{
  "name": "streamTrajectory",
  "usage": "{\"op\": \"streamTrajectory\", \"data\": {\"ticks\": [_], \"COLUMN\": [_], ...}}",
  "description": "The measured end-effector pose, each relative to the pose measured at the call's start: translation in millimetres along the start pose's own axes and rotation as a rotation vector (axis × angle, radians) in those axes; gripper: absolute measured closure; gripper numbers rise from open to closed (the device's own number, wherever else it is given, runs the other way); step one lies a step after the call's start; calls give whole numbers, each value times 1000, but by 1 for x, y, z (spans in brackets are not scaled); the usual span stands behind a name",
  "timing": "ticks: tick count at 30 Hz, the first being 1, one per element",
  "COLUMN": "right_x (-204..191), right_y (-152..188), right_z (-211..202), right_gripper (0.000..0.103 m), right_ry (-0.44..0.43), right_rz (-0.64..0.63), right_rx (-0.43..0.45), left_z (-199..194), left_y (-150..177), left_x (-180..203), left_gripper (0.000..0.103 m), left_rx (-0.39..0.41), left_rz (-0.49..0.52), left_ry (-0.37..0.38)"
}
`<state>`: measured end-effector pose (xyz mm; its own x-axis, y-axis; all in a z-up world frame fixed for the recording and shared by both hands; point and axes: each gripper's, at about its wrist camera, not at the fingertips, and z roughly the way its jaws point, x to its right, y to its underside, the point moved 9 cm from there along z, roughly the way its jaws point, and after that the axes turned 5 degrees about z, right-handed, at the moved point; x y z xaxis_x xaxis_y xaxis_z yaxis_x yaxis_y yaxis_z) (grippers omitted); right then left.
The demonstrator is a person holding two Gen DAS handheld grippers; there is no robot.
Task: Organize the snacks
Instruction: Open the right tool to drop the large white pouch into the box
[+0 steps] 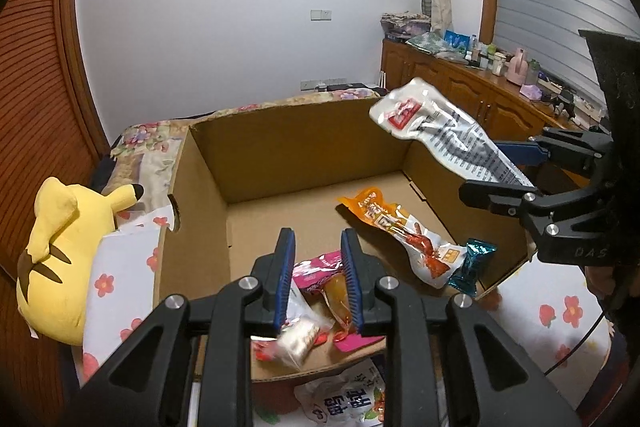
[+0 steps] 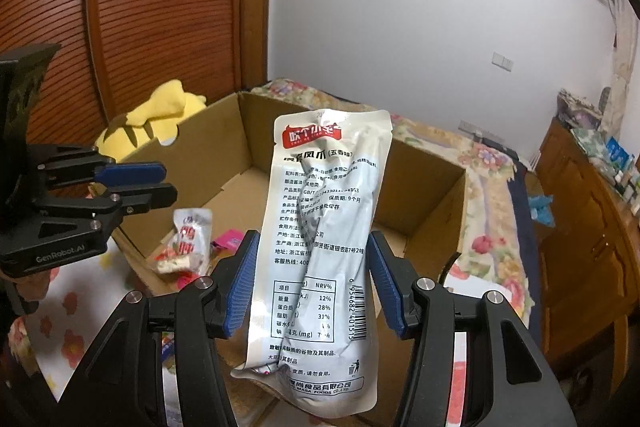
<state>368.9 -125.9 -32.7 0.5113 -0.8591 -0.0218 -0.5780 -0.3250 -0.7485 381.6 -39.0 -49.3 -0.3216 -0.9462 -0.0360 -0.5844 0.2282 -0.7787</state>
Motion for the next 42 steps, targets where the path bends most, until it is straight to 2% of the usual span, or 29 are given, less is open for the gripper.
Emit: {"op": "streamTrajectory", "data": {"ticks": [30, 32, 34, 38, 42], "right_x": [4, 5, 8, 9, 4], "right_y": [11, 9, 8, 5, 6], "right_z": [21, 22, 21, 11, -18], "right_gripper": [36, 26, 25, 25, 25], "right_ry": [39, 47, 49, 52, 38], "right_rz": [35, 39, 47, 61, 75], "right_rx": [-65, -66, -64, -38, 9], "left_z": [-26, -27, -27, -32, -47], "left_y": [10, 10, 10, 13, 23], "left_x": [6, 6, 6, 8, 14], "left_gripper": [77, 77, 77, 77, 77], "left_rx": [34, 34, 34, 38, 50], "left_rz": [9, 9, 8, 8, 9], "left_ry": [21, 20, 20, 23, 33]}}
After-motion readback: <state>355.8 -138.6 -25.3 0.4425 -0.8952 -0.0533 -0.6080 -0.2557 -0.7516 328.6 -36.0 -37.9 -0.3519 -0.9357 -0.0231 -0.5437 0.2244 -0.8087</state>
